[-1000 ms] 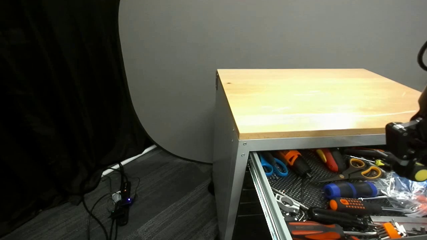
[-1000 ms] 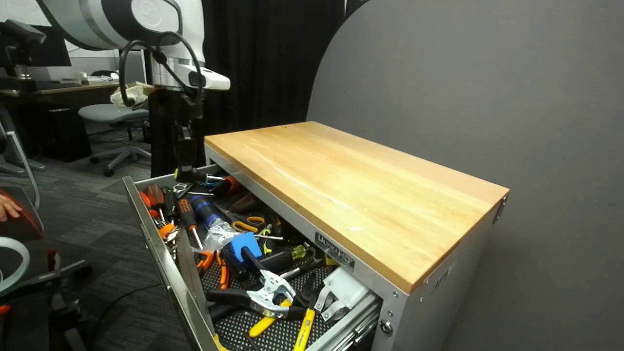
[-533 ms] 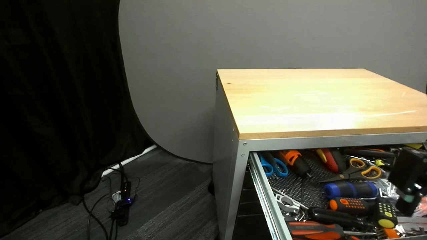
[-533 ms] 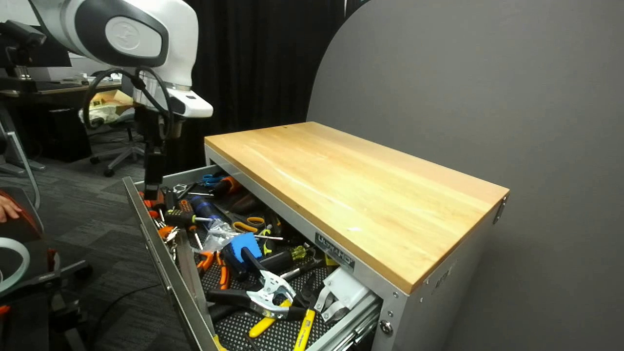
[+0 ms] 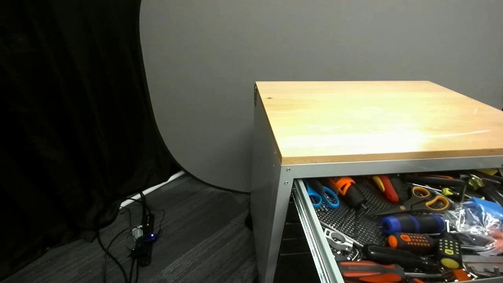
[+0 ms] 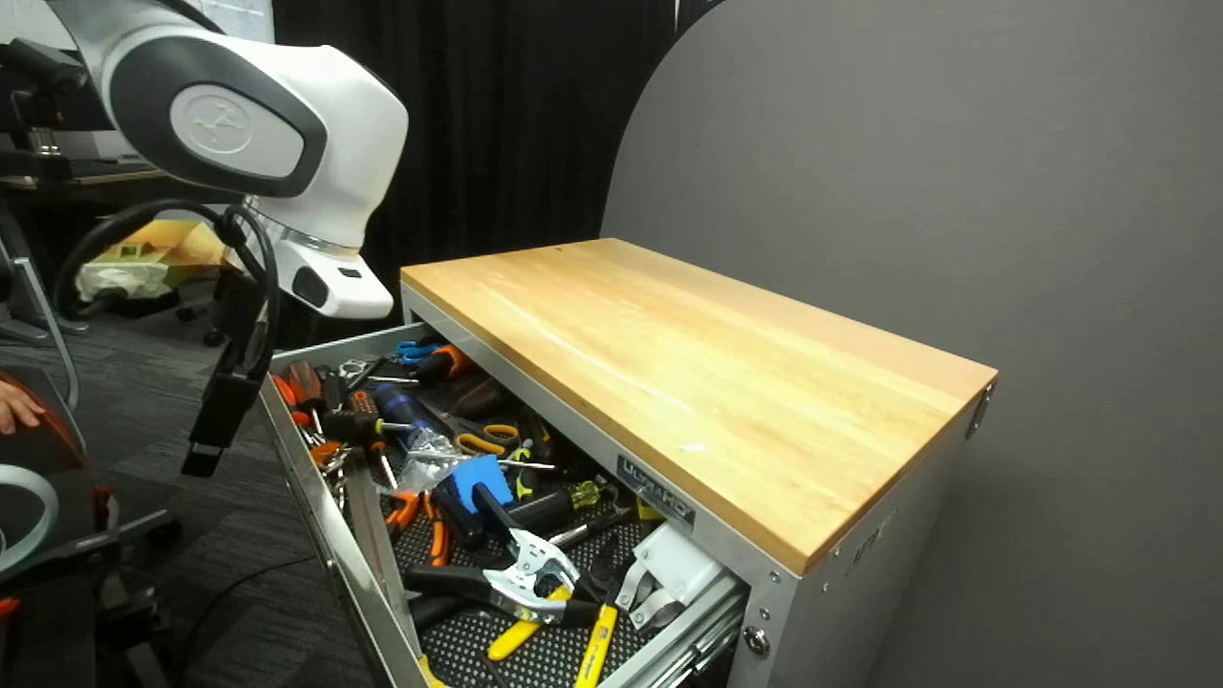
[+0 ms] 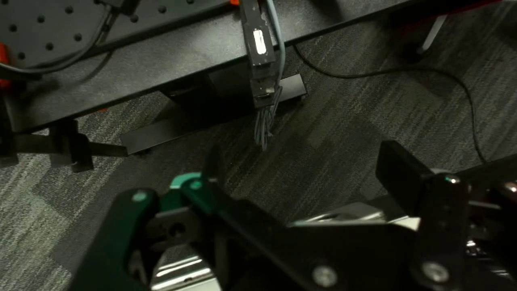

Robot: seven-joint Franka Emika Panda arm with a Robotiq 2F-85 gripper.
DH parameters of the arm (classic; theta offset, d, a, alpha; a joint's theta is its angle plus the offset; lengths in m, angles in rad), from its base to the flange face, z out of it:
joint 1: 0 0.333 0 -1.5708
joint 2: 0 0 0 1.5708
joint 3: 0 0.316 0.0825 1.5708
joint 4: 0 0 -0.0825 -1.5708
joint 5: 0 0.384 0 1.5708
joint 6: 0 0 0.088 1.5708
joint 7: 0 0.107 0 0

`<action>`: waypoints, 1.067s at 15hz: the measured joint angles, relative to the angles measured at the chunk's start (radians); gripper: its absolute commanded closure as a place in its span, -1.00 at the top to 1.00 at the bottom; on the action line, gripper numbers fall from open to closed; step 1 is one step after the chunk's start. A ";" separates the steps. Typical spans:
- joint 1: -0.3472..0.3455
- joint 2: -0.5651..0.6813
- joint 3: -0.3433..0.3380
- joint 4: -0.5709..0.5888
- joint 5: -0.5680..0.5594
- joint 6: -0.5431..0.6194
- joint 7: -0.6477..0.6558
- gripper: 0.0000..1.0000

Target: Put the screwdriver in the open drawer and then close the drawer

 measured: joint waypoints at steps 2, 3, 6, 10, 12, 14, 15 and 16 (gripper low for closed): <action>0.001 0.018 0.003 -0.010 0.000 0.047 0.013 0.06; 0.002 0.029 0.004 -0.011 0.000 0.080 0.027 -0.13; 0.008 0.066 0.005 -0.011 0.000 0.185 0.087 -0.57; 0.048 0.092 0.004 -0.018 -0.071 0.321 0.281 -1.00; 0.078 0.100 -0.003 -0.017 -0.171 0.396 0.427 -1.00; 0.108 0.103 -0.023 -0.013 -0.298 0.447 0.585 -1.00; 0.124 0.104 -0.036 -0.008 -0.369 0.463 0.667 -1.00; 0.139 0.106 -0.050 0.002 -0.441 0.474 0.748 -1.00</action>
